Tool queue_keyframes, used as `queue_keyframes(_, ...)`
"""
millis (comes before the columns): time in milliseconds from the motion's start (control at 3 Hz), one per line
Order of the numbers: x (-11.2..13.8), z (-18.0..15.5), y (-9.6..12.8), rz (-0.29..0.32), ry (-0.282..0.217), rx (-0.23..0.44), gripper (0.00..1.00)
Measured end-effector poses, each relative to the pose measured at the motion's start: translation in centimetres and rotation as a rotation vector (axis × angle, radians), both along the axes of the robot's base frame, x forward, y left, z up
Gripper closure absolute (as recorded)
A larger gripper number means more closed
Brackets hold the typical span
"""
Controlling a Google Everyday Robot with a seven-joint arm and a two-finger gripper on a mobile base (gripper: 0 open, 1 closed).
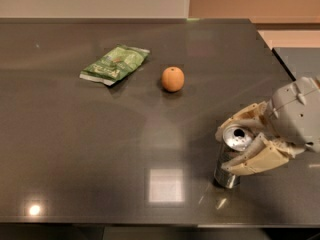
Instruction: Move redbull can near orange
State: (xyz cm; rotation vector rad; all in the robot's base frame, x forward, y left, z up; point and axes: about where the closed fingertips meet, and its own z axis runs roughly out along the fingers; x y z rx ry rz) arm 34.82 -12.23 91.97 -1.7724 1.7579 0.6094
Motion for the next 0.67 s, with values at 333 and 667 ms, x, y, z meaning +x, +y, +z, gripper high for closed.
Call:
queue_keyframes(333,3.5,1.8,-1.0,-0.081,-0.023,-0.015,1.00)
queue_keyframes(667,8.1,2.8,-1.8,-0.172,-0.028,0.002,1.00)
